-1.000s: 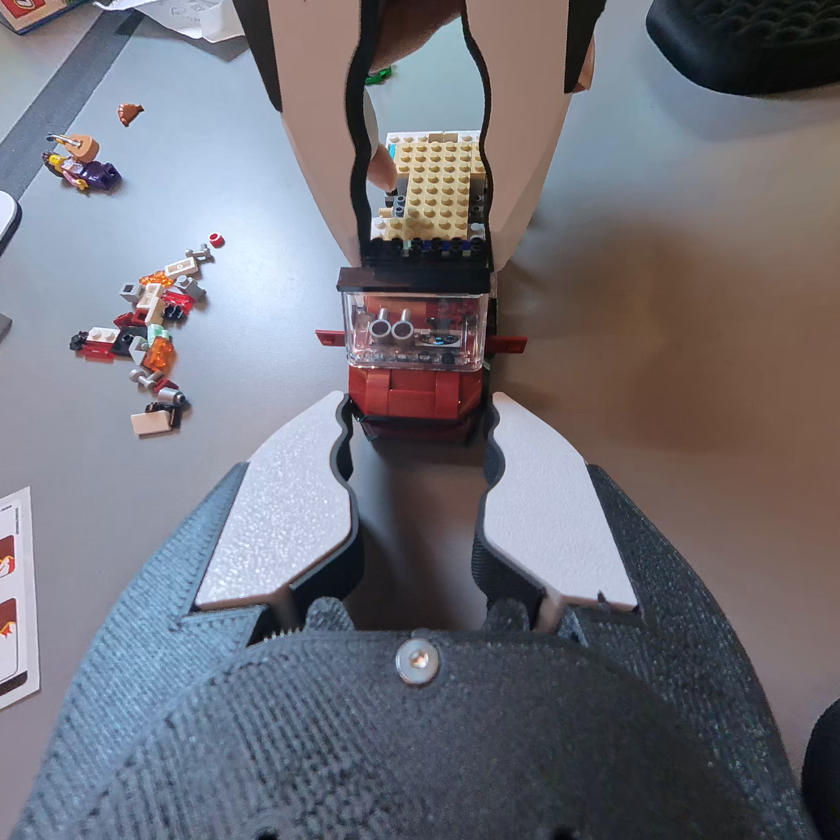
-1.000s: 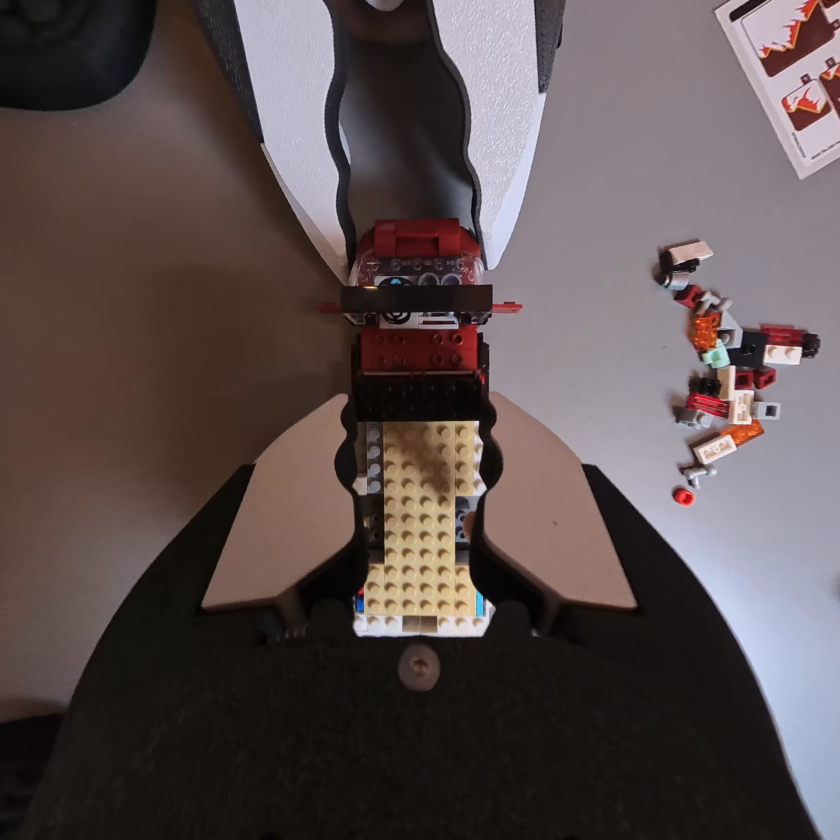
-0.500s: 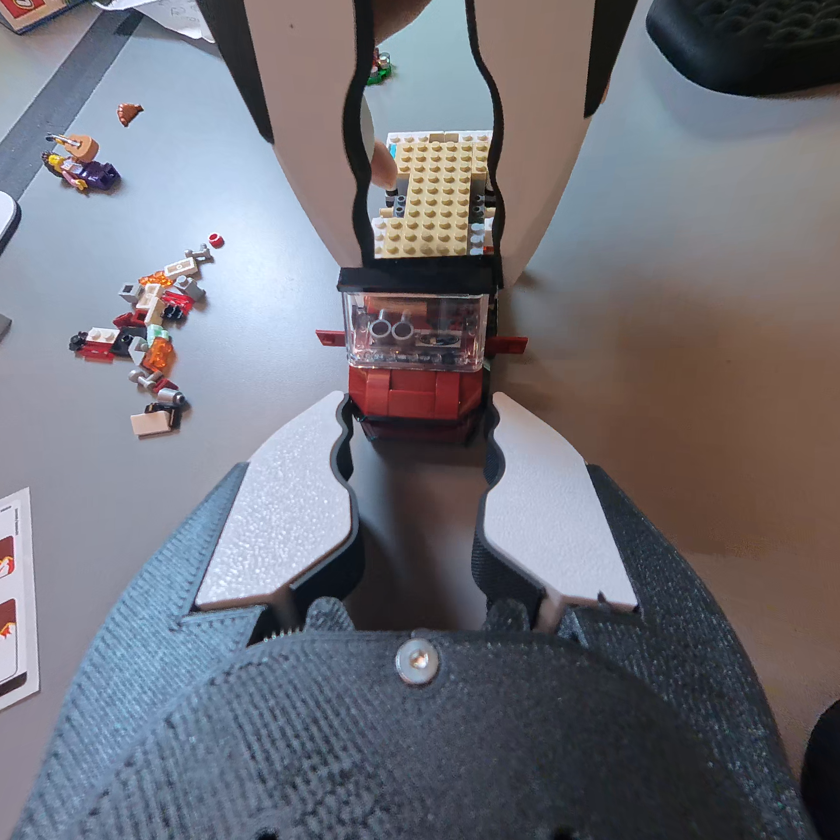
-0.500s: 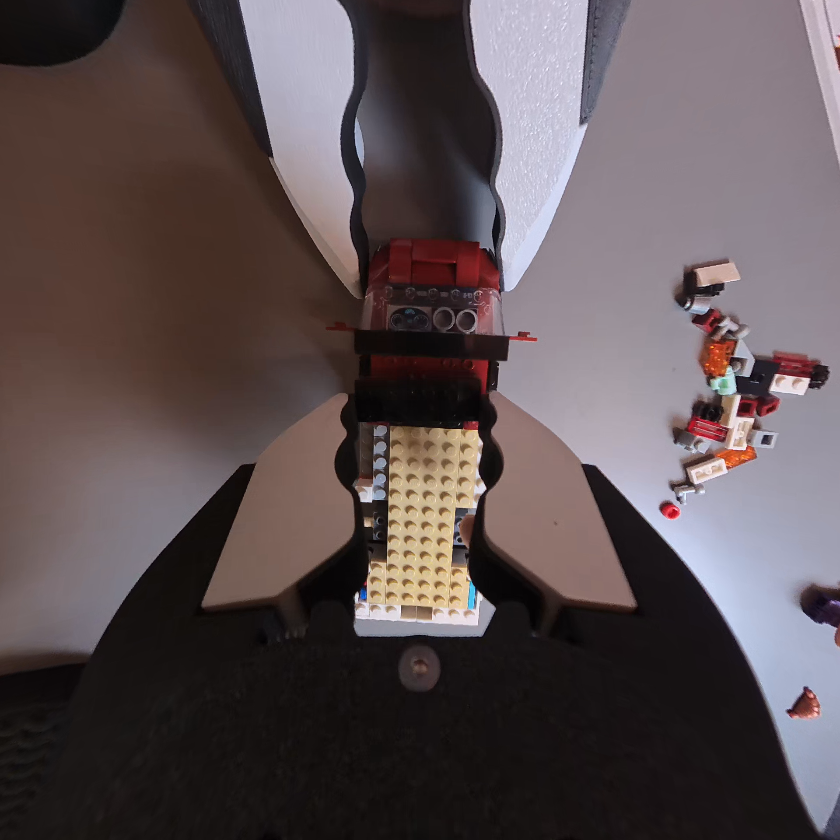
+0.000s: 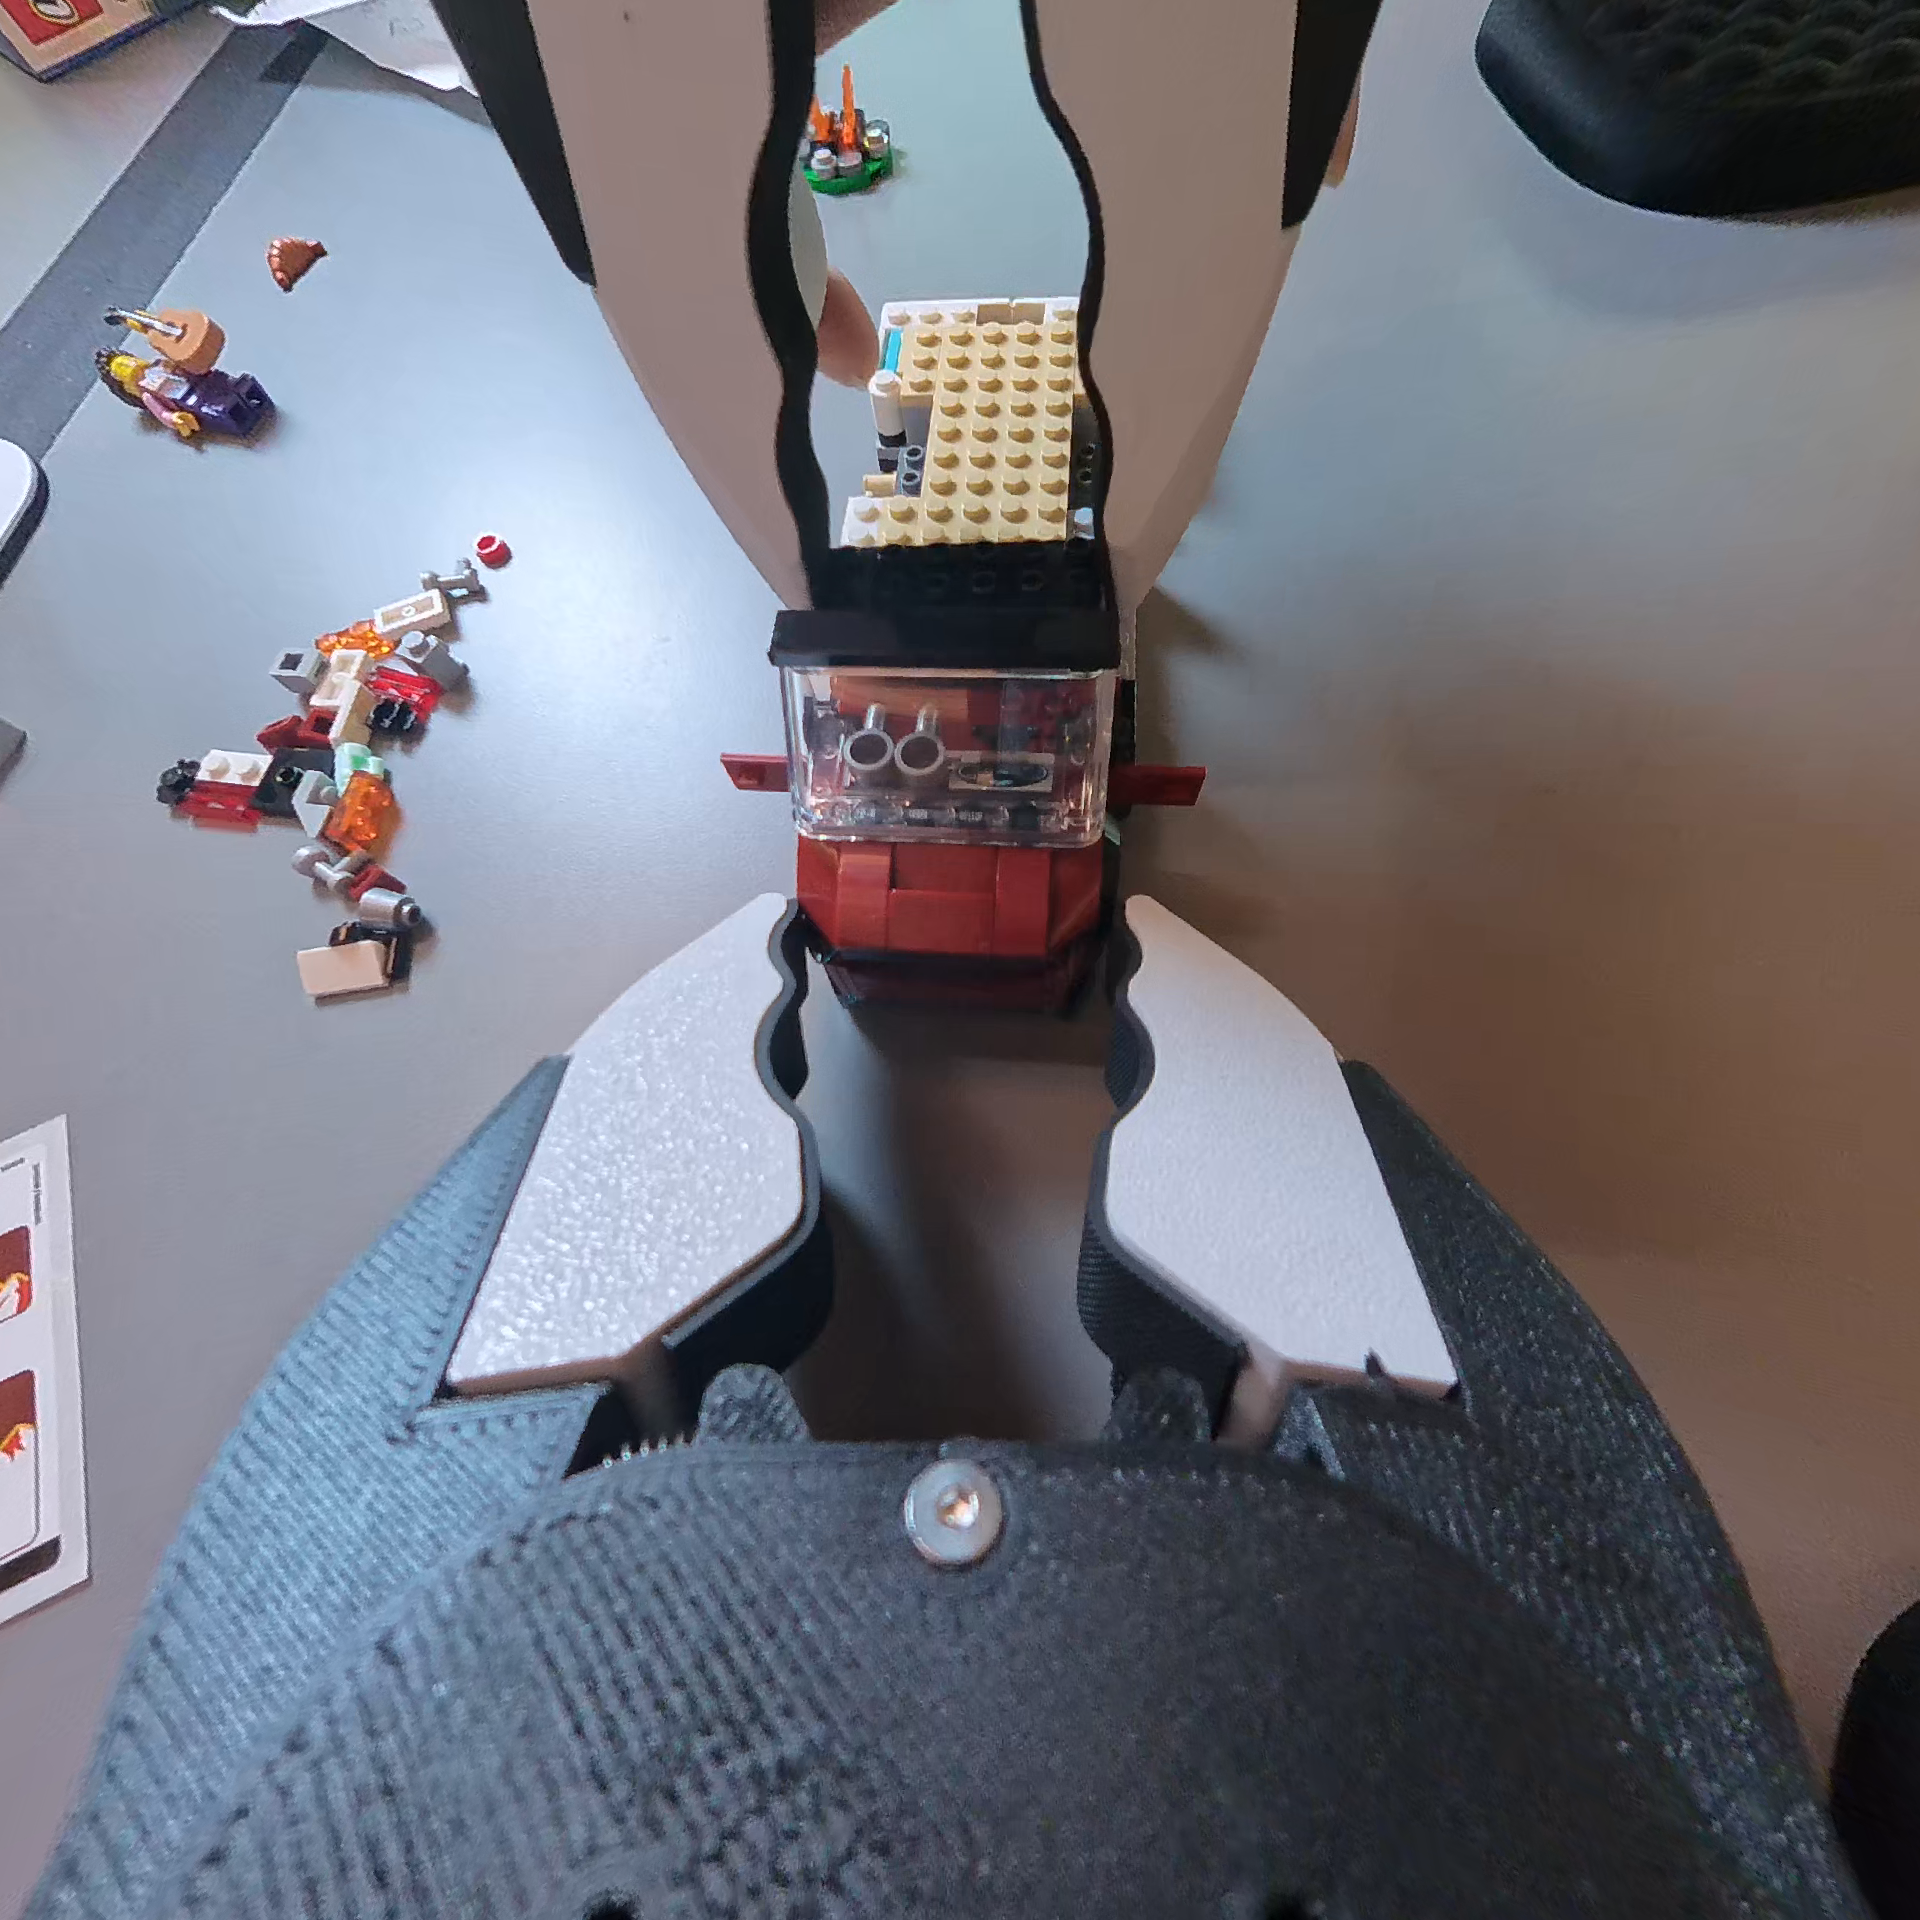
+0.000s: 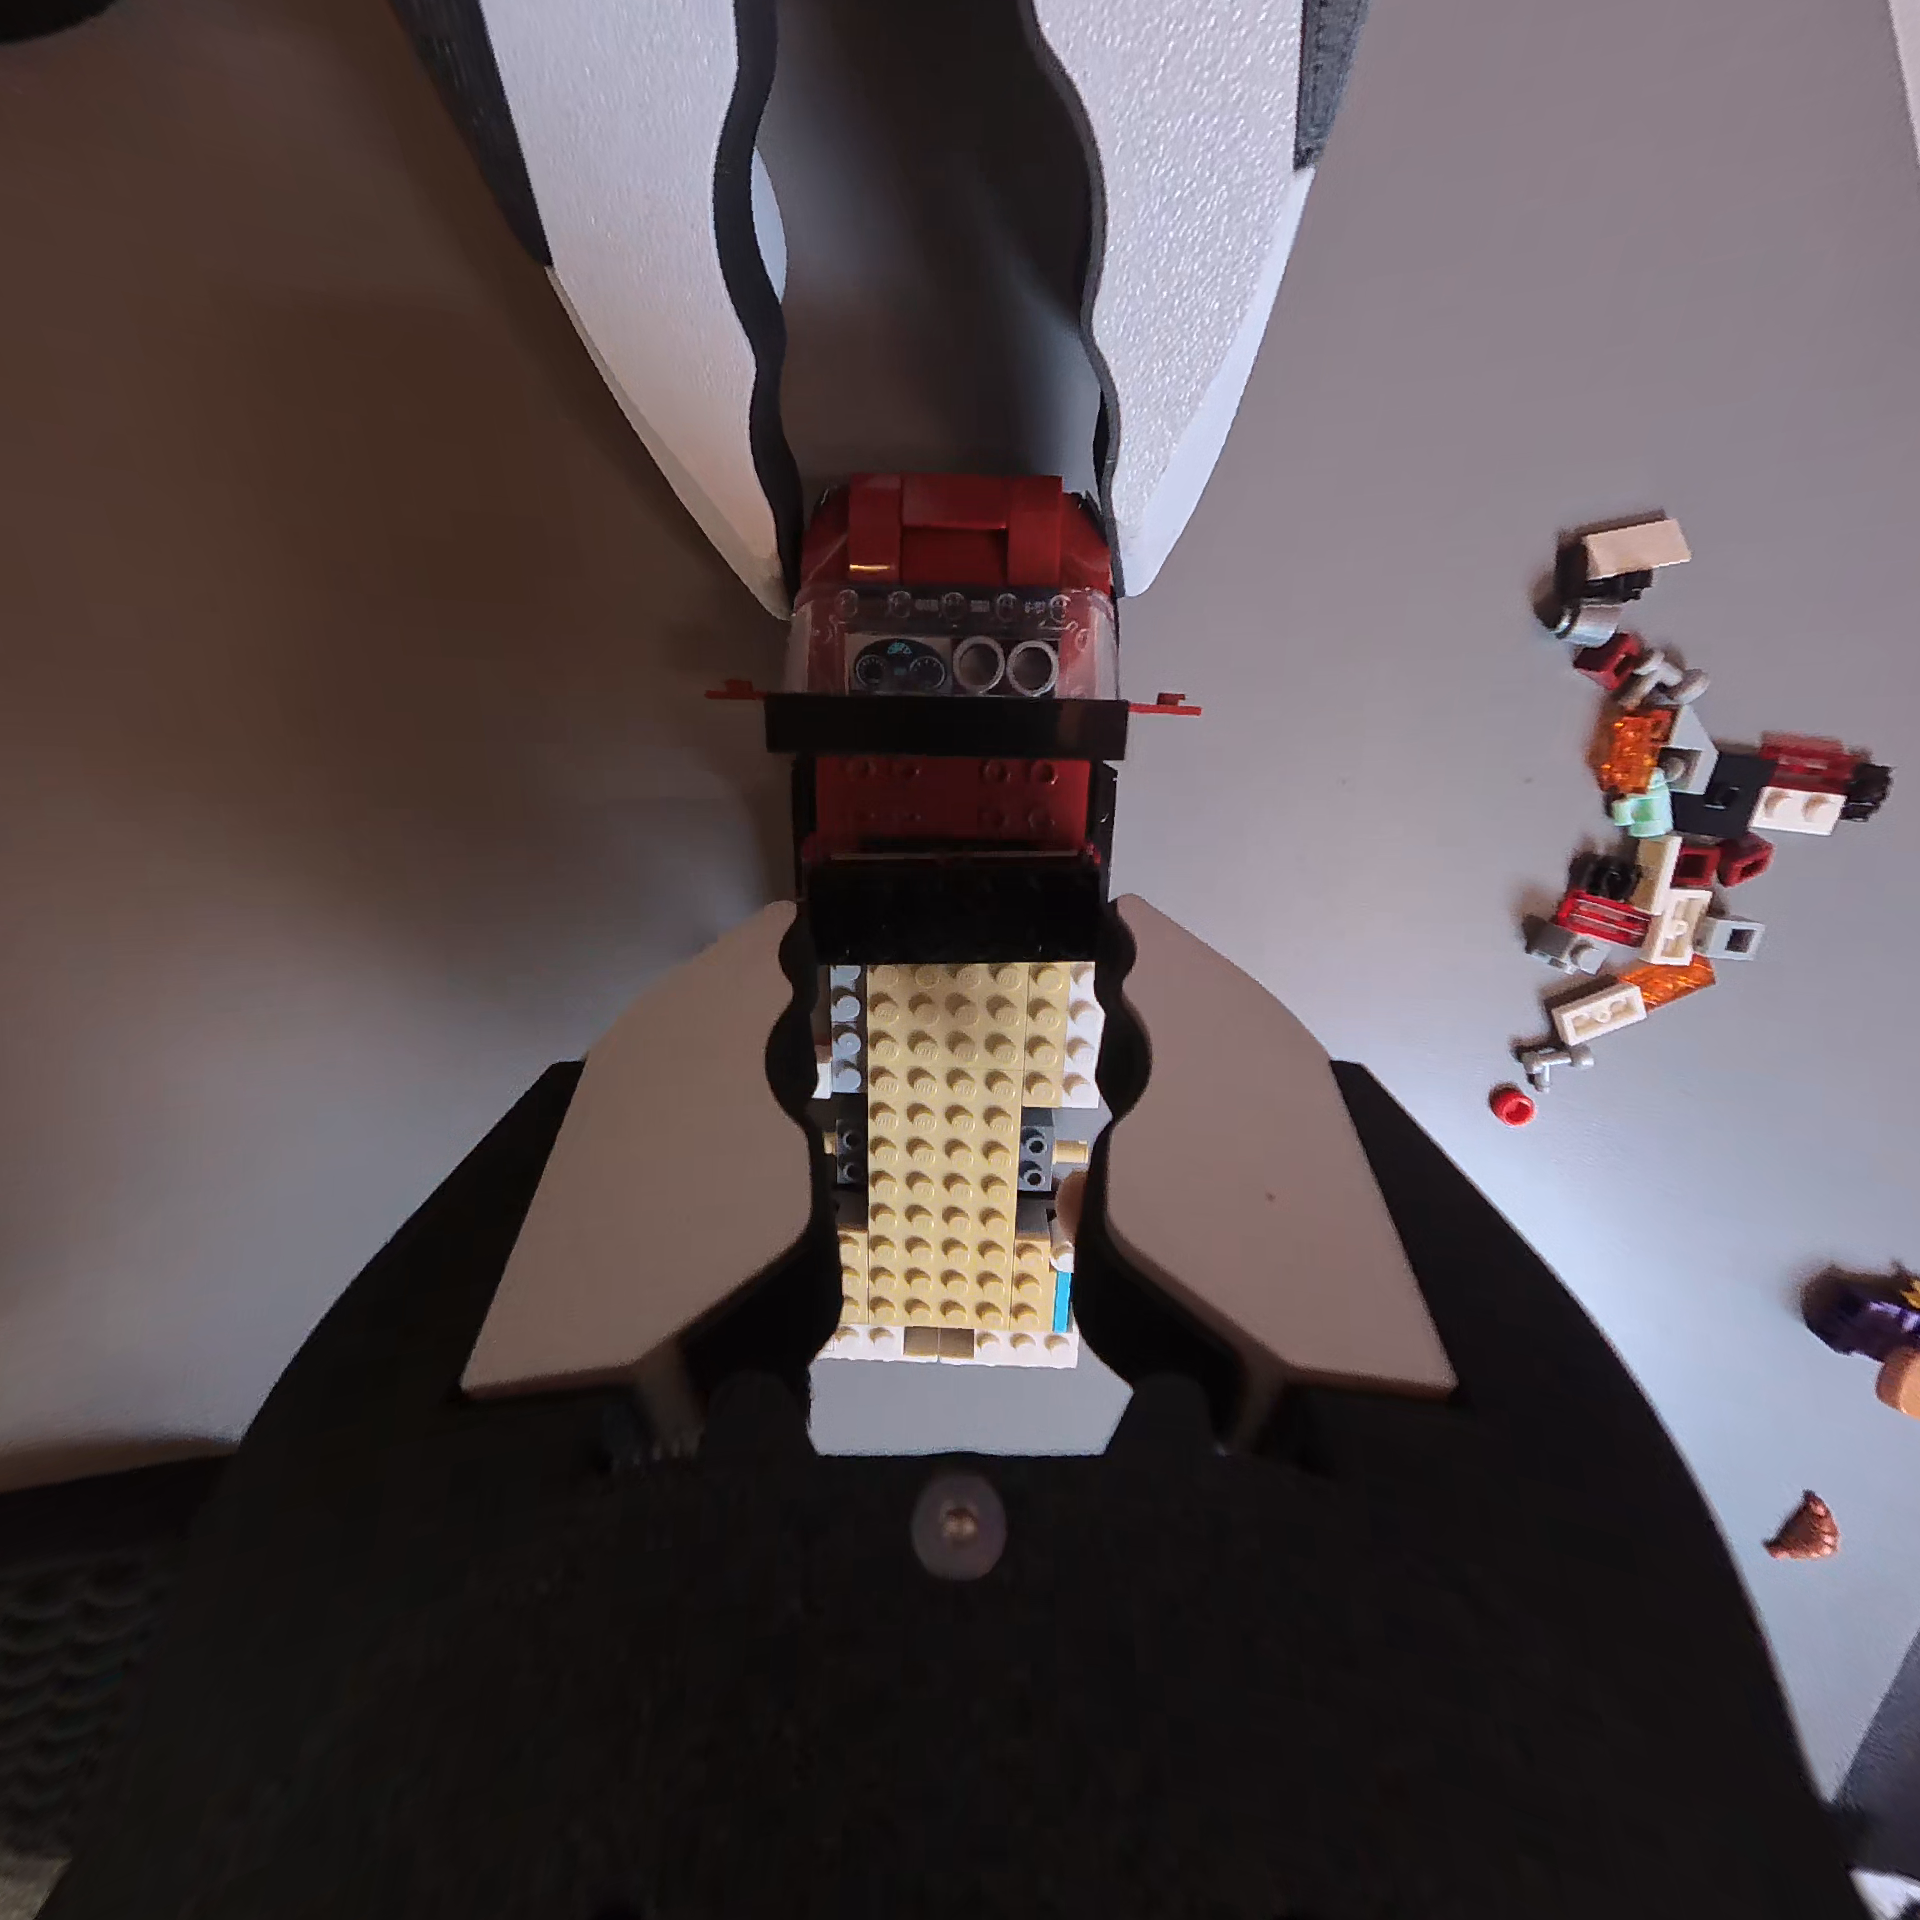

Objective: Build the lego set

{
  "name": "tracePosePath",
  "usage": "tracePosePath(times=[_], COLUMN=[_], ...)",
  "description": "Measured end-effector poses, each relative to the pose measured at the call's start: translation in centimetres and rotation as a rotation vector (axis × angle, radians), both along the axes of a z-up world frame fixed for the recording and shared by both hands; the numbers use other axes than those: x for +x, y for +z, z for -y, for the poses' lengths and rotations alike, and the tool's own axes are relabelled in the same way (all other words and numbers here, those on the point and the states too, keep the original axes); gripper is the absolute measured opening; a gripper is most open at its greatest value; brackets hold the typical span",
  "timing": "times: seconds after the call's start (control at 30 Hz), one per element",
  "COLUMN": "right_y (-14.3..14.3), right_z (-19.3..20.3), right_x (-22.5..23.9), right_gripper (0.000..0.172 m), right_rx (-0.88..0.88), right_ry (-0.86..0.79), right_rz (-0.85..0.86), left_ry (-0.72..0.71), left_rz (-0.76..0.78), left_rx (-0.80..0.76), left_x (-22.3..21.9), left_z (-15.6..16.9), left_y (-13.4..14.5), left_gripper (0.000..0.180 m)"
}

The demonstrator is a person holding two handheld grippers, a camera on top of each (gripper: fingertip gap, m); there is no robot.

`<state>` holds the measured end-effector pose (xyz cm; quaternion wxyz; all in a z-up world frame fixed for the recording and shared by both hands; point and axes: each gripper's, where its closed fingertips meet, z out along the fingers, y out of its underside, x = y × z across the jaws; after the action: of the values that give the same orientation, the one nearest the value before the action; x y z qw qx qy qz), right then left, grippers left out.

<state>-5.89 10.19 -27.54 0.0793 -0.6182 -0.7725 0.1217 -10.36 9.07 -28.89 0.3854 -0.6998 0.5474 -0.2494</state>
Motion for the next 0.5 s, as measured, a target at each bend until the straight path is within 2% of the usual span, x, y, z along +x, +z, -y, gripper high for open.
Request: tracePosePath(times=[0.2,0.5], right_y=[-0.02,-0.1], right_z=[-0.28,0.2], right_x=[0.11,-0.02], right_gripper=[0.052,0.052], right_rx=[-0.028,0.003], right_ry=[-0.032,-0.012], right_rz=[-0.024,0.06], left_ry=[0.001,0.002], left_rz=[0.001,0.001], left_rx=[-0.003,-0.003], left_x=[0.0,0.0], left_z=[0.0,0.0], left_y=[0.0,0.01], left_gripper=[0.056,0.056])
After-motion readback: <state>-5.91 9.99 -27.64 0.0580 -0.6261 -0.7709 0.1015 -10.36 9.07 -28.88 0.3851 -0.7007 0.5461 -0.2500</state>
